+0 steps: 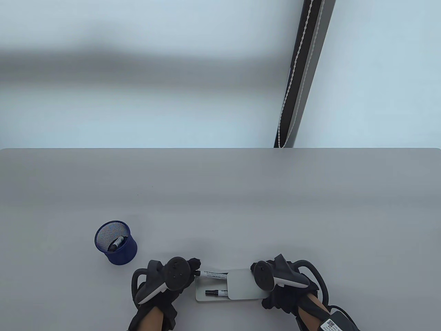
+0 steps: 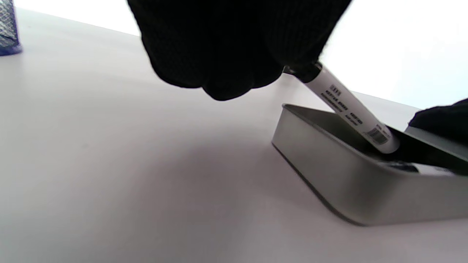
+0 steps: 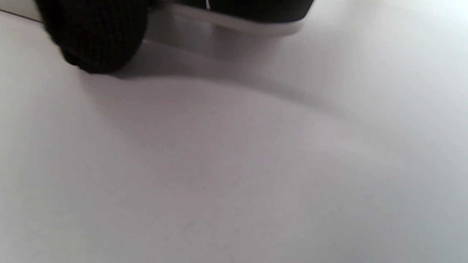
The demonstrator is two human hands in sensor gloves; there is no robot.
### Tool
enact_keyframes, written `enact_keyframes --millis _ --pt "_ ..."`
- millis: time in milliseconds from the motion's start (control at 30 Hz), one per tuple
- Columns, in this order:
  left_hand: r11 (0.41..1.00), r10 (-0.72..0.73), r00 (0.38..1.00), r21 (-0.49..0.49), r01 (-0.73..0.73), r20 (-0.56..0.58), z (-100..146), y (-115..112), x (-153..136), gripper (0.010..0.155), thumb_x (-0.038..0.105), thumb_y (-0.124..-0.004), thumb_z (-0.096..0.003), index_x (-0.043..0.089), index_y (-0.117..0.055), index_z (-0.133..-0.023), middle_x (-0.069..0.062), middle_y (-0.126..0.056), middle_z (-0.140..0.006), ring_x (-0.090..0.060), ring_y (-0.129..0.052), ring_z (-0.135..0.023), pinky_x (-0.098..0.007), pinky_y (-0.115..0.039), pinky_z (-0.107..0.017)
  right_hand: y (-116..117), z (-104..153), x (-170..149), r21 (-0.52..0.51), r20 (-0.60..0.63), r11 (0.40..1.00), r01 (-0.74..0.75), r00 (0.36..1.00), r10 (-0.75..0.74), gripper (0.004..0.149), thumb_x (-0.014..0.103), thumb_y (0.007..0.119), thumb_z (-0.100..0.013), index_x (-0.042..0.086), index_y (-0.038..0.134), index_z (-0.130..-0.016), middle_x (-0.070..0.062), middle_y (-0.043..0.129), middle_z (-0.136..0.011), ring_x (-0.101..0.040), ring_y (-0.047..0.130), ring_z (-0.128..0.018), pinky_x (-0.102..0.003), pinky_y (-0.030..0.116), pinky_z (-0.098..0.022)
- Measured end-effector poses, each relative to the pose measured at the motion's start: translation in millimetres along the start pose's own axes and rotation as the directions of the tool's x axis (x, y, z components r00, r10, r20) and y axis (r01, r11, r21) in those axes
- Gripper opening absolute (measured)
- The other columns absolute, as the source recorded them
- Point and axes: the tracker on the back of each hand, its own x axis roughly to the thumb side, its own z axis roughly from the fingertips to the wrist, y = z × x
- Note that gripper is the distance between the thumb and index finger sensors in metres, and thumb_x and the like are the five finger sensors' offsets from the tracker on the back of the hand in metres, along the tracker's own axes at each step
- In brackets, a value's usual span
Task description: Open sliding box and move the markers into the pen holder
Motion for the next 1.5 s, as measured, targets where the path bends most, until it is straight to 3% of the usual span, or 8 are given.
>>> enact_keyframes --millis 367,633,767,933,1100,1233,1500 --pt "0.977 0.164 0.986 0.138 -0.162 -0.006 17.7 37.9 -16.3 0.049 0.046 -0.08 -0.0468 0.042 -0.079 -0.095 0.016 -0.096 -0.09 -0.004 -0.104 -0.073 -0.02 -0.093 -0.055 -0.1 -0.1 -0.2 0.006 0.001 1.0 0.005 1.0 -0.005 0.074 0.054 0.074 -0.035 0.039 0.028 -0.091 -0.001 0.035 -0.103 -0.029 0.041 -0.099 -0.048 0.041 -0.076" --pt "0.922 0.224 0.974 0.316 -0.225 0.04 41.7 70.8 -16.5 0.05 0.047 -0.08 -0.0464 0.04 -0.08 -0.095 0.014 -0.097 -0.089 -0.006 -0.105 -0.072 -0.021 -0.094 -0.054 -0.2 -0.2 -0.4 0.007 0.001 1.0 0.006 1.0 -0.006 0.074 0.054 0.074 -0.035 0.039 0.028 -0.091 -0.001 0.035 -0.103 -0.029 0.041 -0.099 -0.048 0.041 -0.076" --pt "0.877 0.193 0.981 0.45 -0.168 -0.008 57.5 86.4 -15.5 0.05 0.047 -0.081 -0.0466 0.039 -0.08 -0.096 0.014 -0.097 -0.089 -0.006 -0.104 -0.072 -0.022 -0.093 -0.054 -0.3 -0.2 -0.5 0.007 0.001 1.0 0.005 1.0 -0.005 0.074 0.054 0.075 -0.035 0.039 0.028 -0.091 -0.001 0.035 -0.103 -0.029 0.041 -0.099 -0.048 0.041 -0.076" --pt "0.77 0.203 0.972 0.633 -0.08 -0.123 82.0 104.0 -21.0 0.05 0.047 -0.081 -0.0474 0.039 -0.079 -0.096 0.013 -0.096 -0.09 -0.007 -0.104 -0.073 -0.023 -0.093 -0.055 -0.5 0.1 -0.5 0.007 0.0 1.0 0.005 1.0 -0.005 0.074 0.054 0.075 -0.035 0.039 0.028 -0.091 -0.001 0.035 -0.103 -0.029 0.041 -0.099 -0.048 0.041 -0.076" --pt "0.668 0.233 0.947 0.744 0.01 -0.222 100.0 113.4 -28.5 0.049 0.045 -0.081 -0.0487 0.038 -0.078 -0.098 0.012 -0.094 -0.092 -0.008 -0.102 -0.076 -0.024 -0.091 -0.057 -0.6 0.0 -0.5 0.007 0.0 1.0 0.003 1.0 -0.003 0.074 0.054 0.075 -0.035 0.038 0.028 -0.091 -0.001 0.035 -0.103 -0.029 0.041 -0.099 -0.048 0.042 -0.076" --pt "0.621 0.212 0.921 0.773 0.131 -0.327 107.5 116.2 -33.8 0.049 0.045 -0.081 -0.0491 0.039 -0.077 -0.098 0.013 -0.093 -0.093 -0.008 -0.101 -0.077 -0.024 -0.091 -0.058 -0.6 0.0 -0.5 0.007 0.0 1.0 0.003 1.0 -0.003 0.074 0.054 0.075 -0.035 0.038 0.028 -0.091 -0.001 0.035 -0.103 -0.029 0.041 -0.099 -0.048 0.042 -0.076" --pt "0.606 0.271 0.847 0.765 0.22 -0.458 110.5 112.8 -53.2 0.048 0.042 -0.081 -0.0509 0.038 -0.075 -0.099 0.012 -0.09 -0.096 -0.01 -0.098 -0.081 -0.026 -0.088 -0.061 -0.6 0.0 -0.5 0.007 0.0 1.0 0.003 1.0 -0.003 0.074 0.054 0.075 -0.035 0.038 0.028 -0.091 -0.001 0.035 -0.103 -0.029 0.041 -0.099 -0.048 0.042 -0.076"
